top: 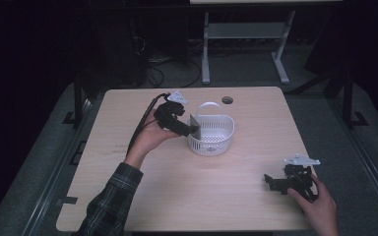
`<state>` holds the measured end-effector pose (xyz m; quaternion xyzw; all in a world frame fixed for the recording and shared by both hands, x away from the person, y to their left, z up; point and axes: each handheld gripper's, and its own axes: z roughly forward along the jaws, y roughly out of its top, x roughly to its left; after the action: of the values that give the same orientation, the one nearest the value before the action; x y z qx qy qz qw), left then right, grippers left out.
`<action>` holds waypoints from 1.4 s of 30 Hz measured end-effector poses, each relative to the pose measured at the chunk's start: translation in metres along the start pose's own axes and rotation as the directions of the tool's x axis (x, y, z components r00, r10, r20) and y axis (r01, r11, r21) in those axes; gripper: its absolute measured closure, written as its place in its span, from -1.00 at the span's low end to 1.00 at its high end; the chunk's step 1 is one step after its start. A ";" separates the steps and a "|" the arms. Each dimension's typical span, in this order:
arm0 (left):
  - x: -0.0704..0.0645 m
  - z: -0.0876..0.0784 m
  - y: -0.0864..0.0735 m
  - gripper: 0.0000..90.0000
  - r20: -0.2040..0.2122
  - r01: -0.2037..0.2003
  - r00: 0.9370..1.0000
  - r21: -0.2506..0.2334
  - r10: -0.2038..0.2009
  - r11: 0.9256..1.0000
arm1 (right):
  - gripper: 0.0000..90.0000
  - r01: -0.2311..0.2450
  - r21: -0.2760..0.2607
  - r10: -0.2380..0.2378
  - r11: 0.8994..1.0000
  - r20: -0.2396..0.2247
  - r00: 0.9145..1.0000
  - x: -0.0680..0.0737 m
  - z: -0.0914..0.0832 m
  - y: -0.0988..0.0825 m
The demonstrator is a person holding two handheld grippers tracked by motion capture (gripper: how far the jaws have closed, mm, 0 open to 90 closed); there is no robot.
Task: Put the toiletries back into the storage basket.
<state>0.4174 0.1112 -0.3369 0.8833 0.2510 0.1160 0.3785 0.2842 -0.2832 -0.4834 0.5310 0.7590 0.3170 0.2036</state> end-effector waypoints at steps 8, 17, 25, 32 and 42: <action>-0.006 -0.016 -0.017 -0.69 -0.020 0.000 1.000 -0.011 0.000 1.000 | -1.00 0.000 0.000 0.000 1.000 -0.001 1.000 0.000 0.000 0.000; -0.013 -0.029 -0.042 -0.68 -0.050 0.004 0.999 -0.022 -0.005 1.000 | -1.00 0.000 0.000 0.000 1.000 0.000 1.000 0.000 0.000 0.000; -0.020 -0.040 -0.068 -0.68 -0.072 0.024 0.997 -0.051 -0.027 0.998 | -1.00 0.001 0.000 -0.001 1.000 0.001 1.000 0.000 0.000 0.000; -0.027 -0.047 -0.096 -0.68 -0.102 0.037 0.994 -0.060 -0.043 0.997 | -1.00 -0.001 0.000 0.001 1.000 0.000 1.000 0.000 0.000 0.000; -0.031 -0.057 -0.134 -0.68 -0.143 0.052 0.988 -0.056 -0.059 0.997 | -1.00 0.000 0.000 0.000 1.000 0.000 1.000 0.000 0.000 0.000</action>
<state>0.3211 0.2081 -0.3961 0.8552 0.2992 0.1758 0.3850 0.2841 -0.2832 -0.4834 0.5311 0.7590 0.3170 0.2036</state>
